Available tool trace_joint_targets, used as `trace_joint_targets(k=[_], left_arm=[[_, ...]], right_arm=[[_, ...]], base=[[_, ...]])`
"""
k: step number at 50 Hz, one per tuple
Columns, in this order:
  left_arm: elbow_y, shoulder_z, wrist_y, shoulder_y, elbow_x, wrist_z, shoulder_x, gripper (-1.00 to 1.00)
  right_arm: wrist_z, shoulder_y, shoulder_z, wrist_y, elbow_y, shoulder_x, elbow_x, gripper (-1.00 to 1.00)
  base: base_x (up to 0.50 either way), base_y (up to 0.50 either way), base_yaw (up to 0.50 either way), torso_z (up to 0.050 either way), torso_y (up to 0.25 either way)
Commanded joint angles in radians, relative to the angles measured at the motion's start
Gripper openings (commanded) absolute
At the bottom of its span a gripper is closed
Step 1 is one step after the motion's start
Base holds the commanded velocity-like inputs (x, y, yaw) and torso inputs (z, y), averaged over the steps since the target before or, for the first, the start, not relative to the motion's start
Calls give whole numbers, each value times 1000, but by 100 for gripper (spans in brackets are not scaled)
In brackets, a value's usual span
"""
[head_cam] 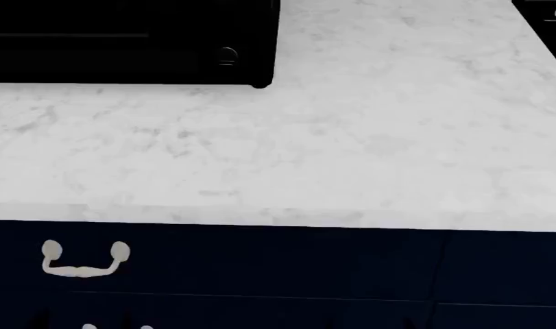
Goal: Open the toaster oven door.
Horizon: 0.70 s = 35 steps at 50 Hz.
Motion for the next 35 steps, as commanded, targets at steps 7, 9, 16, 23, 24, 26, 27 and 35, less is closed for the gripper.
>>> trace_joint_targets(k=[7, 9, 16, 23, 24, 26, 27, 35], left_arm=[[5, 40, 12, 9, -35, -33, -30, 100], [7, 44, 12, 13, -42, -32, -33, 100], [29, 69, 6, 45, -82, -35, -47, 100], [45, 85, -8, 44, -95, -50, -58, 100], [46, 87, -8, 44, -98, -51, -60, 100], [39, 91, -2, 43, -101, -53, -62, 100], [44, 92, -4, 43, -108, -52, -63, 100], [61, 106, -17, 43, -123, -61, -75, 100]], right_arm=[[37, 1, -43, -15, 7, 30, 24, 100], [42, -6, -53, -12, -2, 34, 29, 100], [55, -13, -80, -29, 13, 47, 45, 100], [66, -13, -97, -35, 17, 58, 59, 100], [68, -13, -99, -34, 16, 59, 60, 100], [72, -13, -103, -36, 17, 62, 63, 100], [73, -14, -106, -34, 14, 63, 64, 100], [84, -9, -119, -27, 12, 72, 77, 100]], base=[[0, 0, 0, 0, 0], [0, 0, 0, 0, 0], [0, 0, 0, 21, 22], [0, 0, 0, 50, 51], [0, 0, 0, 50, 53], [0, 0, 0, 50, 51], [0, 0, 0, 50, 51], [0, 0, 0, 50, 51]])
